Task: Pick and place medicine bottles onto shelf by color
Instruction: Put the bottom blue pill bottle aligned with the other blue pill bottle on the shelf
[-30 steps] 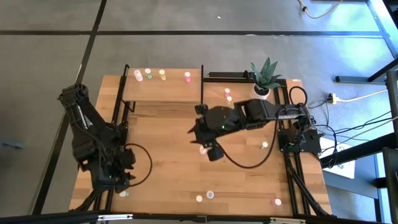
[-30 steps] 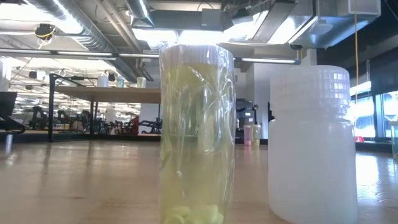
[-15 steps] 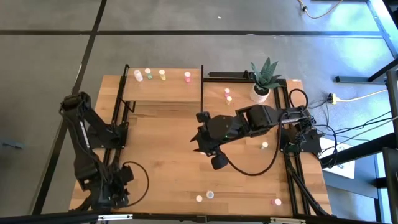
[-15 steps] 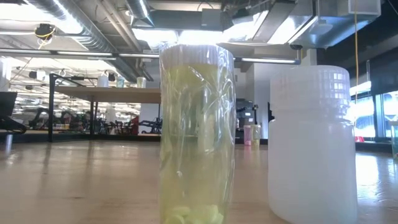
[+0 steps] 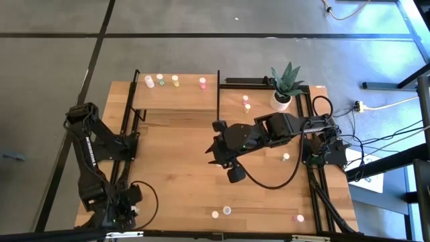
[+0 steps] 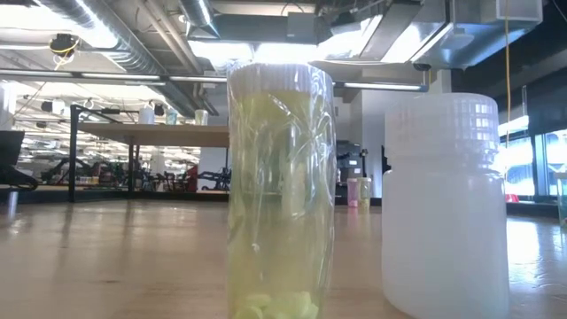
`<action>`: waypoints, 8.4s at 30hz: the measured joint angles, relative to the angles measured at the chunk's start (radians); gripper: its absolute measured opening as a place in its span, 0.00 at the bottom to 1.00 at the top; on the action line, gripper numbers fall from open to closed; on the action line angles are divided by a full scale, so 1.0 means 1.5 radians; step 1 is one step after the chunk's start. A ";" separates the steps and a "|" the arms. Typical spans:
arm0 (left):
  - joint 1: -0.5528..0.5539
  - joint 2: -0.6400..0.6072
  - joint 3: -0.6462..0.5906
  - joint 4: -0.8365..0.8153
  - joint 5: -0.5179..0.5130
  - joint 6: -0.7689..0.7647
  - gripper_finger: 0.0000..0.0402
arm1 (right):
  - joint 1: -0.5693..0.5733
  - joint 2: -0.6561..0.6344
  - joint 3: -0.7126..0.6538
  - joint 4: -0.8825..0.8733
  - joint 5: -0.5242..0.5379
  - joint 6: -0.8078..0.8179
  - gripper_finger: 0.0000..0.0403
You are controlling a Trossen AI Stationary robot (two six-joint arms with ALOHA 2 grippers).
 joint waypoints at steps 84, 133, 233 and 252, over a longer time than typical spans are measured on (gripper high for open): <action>-0.061 0.126 -0.011 -0.026 -0.016 0.108 0.50 | -0.001 0.003 -0.027 0.066 -0.100 0.049 0.38; -0.061 0.126 -0.054 0.029 -0.003 0.107 0.50 | -0.001 0.002 -0.027 0.066 -0.103 0.048 0.38; 0.681 -0.235 0.270 -0.416 -0.192 0.516 0.26 | -0.003 0.002 -0.026 0.066 0.311 0.158 0.38; 1.026 -0.154 0.270 -0.385 -0.115 0.805 0.26 | -0.004 0.002 -0.026 0.066 0.311 0.171 0.38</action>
